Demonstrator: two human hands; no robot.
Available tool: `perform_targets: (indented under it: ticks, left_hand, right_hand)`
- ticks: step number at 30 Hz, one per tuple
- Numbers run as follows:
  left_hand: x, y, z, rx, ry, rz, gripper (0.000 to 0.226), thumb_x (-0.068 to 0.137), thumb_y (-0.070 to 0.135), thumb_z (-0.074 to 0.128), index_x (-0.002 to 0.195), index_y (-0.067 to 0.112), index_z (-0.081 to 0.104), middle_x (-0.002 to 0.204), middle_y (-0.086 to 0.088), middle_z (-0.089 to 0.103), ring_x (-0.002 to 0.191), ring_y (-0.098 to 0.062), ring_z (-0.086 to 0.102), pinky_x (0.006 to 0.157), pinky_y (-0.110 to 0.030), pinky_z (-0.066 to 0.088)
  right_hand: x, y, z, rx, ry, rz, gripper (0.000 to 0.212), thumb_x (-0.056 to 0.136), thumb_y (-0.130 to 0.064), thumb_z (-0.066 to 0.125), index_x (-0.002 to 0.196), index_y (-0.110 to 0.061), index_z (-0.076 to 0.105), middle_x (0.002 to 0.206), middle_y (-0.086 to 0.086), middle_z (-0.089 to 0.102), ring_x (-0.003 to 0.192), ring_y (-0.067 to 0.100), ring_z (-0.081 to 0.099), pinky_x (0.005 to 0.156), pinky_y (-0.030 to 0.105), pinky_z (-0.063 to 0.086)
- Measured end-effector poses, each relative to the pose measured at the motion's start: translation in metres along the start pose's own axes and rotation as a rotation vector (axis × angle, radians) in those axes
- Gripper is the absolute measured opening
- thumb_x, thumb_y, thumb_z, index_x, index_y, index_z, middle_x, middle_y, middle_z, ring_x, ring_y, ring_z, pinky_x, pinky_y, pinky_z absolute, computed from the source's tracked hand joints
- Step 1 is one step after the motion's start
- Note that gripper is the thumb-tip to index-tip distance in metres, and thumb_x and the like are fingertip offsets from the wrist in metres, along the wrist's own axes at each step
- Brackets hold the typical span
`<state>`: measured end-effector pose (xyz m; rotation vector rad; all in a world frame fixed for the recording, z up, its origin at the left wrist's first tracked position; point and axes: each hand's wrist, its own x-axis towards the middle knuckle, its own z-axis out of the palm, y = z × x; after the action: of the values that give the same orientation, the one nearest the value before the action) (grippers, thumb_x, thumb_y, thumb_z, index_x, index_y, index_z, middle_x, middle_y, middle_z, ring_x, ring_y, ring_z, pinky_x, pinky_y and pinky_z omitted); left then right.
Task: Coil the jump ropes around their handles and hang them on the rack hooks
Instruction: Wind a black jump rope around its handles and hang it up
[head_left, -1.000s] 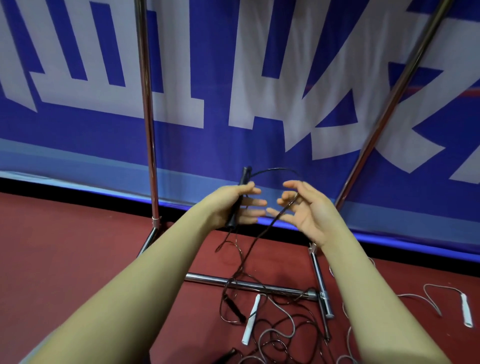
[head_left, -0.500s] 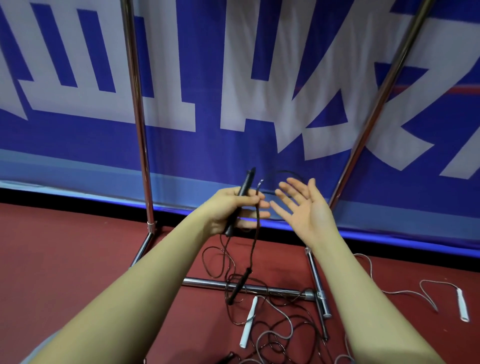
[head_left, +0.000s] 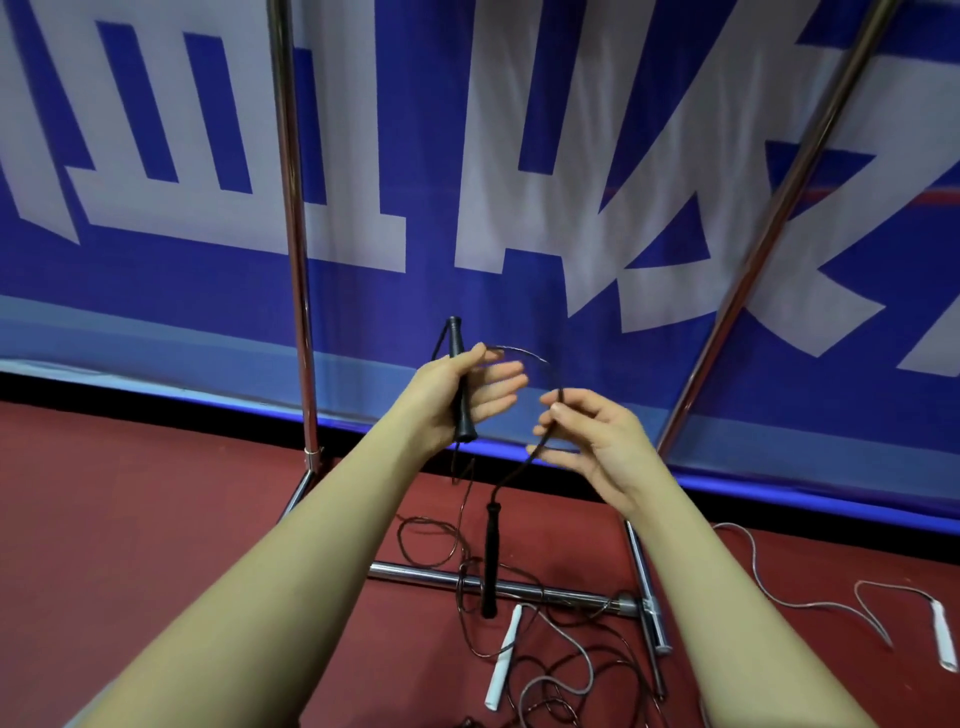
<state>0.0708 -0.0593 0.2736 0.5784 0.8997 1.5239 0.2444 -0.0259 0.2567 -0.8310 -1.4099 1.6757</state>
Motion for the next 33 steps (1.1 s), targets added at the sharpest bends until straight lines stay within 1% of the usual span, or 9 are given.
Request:
perform_targets:
  ticks: [4, 8, 11, 15, 18, 23, 26, 29, 33]
  left_hand:
    - [-0.001, -0.017, -0.012, 0.273, -0.032, -0.196, 0.027, 0.102, 0.028, 0.042, 0.097, 0.008, 0.060, 0.091, -0.009, 0.073, 0.080, -0.020, 0.071, 0.080, -0.033, 0.054]
    - [-0.009, -0.029, -0.014, 0.321, -0.157, -0.320, 0.033, 0.102, 0.030, 0.038, 0.097, 0.005, 0.059, 0.089, -0.013, 0.074, 0.082, -0.021, 0.072, 0.083, -0.032, 0.052]
    - [-0.014, -0.031, -0.012, 0.327, -0.290, -0.319, 0.037, 0.095, 0.037, 0.040, 0.098, 0.007, 0.062, 0.095, -0.011, 0.074, 0.091, -0.023, 0.071, 0.098, -0.036, 0.045]
    - [-0.018, -0.027, -0.011, 0.307, -0.335, -0.262, 0.033, 0.083, 0.031, 0.052, 0.098, 0.004, 0.064, 0.097, -0.015, 0.073, 0.093, -0.026, 0.071, 0.084, -0.033, 0.056]
    - [-0.019, -0.026, -0.010, 0.315, -0.294, -0.174, 0.015, 0.085, 0.014, 0.057, 0.091, 0.003, 0.064, 0.092, -0.016, 0.073, 0.084, -0.026, 0.072, 0.085, -0.036, 0.057]
    - [-0.016, -0.018, -0.004, 0.323, -0.055, 0.000, 0.017, 0.097, 0.015, 0.053, 0.089, 0.005, 0.063, 0.074, -0.007, 0.072, 0.060, -0.013, 0.067, 0.058, -0.026, 0.057]
    - [-0.012, -0.010, -0.007, 0.367, 0.002, 0.034, 0.017, 0.097, 0.016, 0.055, 0.087, 0.005, 0.063, 0.075, -0.010, 0.070, 0.057, -0.014, 0.064, 0.056, -0.026, 0.056]
    - [-0.012, -0.008, -0.008, 0.428, -0.026, -0.015, 0.018, 0.097, 0.015, 0.055, 0.088, 0.001, 0.062, 0.076, -0.013, 0.068, 0.055, -0.015, 0.063, 0.055, -0.025, 0.054]
    - [-0.018, -0.010, -0.002, 0.470, -0.147, -0.121, 0.019, 0.097, 0.017, 0.055, 0.087, 0.002, 0.062, 0.074, -0.012, 0.070, 0.056, -0.014, 0.064, 0.057, -0.024, 0.055]
  right_hand:
    - [0.004, -0.003, 0.000, 0.230, 0.073, -0.056, 0.016, 0.096, -0.001, 0.047, 0.095, -0.006, 0.061, 0.071, 0.003, 0.064, 0.072, 0.015, 0.067, 0.065, 0.037, 0.060]
    - [0.008, -0.006, 0.003, 0.469, 0.178, -0.150, 0.018, 0.100, 0.000, 0.040, 0.091, -0.006, 0.055, 0.071, 0.004, 0.061, 0.070, 0.014, 0.066, 0.065, 0.036, 0.060]
    - [0.009, -0.009, 0.001, 0.634, 0.266, -0.207, 0.019, 0.100, 0.000, 0.040, 0.088, -0.005, 0.053, 0.072, 0.007, 0.060, 0.072, 0.017, 0.065, 0.064, 0.034, 0.059]
    - [0.010, -0.006, 0.000, 0.717, 0.346, -0.211, 0.017, 0.101, -0.002, 0.040, 0.087, -0.005, 0.049, 0.075, 0.011, 0.056, 0.074, 0.020, 0.063, 0.066, 0.035, 0.060]
    - [0.010, -0.004, -0.003, 0.742, 0.384, -0.176, 0.016, 0.101, -0.003, 0.041, 0.087, -0.005, 0.049, 0.078, 0.012, 0.056, 0.075, 0.021, 0.063, 0.068, 0.037, 0.061]
    - [0.012, 0.003, -0.009, 0.392, 0.345, 0.073, 0.018, 0.103, -0.014, 0.041, 0.101, 0.000, 0.053, 0.100, 0.020, 0.063, 0.090, 0.027, 0.064, 0.067, 0.041, 0.055]
    - [0.006, 0.002, -0.005, 0.149, 0.206, 0.226, 0.025, 0.102, -0.018, 0.043, 0.100, 0.001, 0.059, 0.097, 0.019, 0.068, 0.084, 0.026, 0.067, 0.070, 0.040, 0.056]
    - [0.004, -0.001, 0.003, 0.080, 0.218, 0.112, 0.023, 0.101, -0.017, 0.046, 0.093, -0.004, 0.063, 0.092, 0.016, 0.068, 0.082, 0.024, 0.066, 0.077, 0.036, 0.056]
    - [0.009, 0.006, 0.003, -0.059, 0.176, -0.030, 0.020, 0.101, -0.021, 0.044, 0.100, -0.016, 0.064, 0.102, 0.003, 0.069, 0.105, 0.017, 0.061, 0.101, 0.031, 0.042]
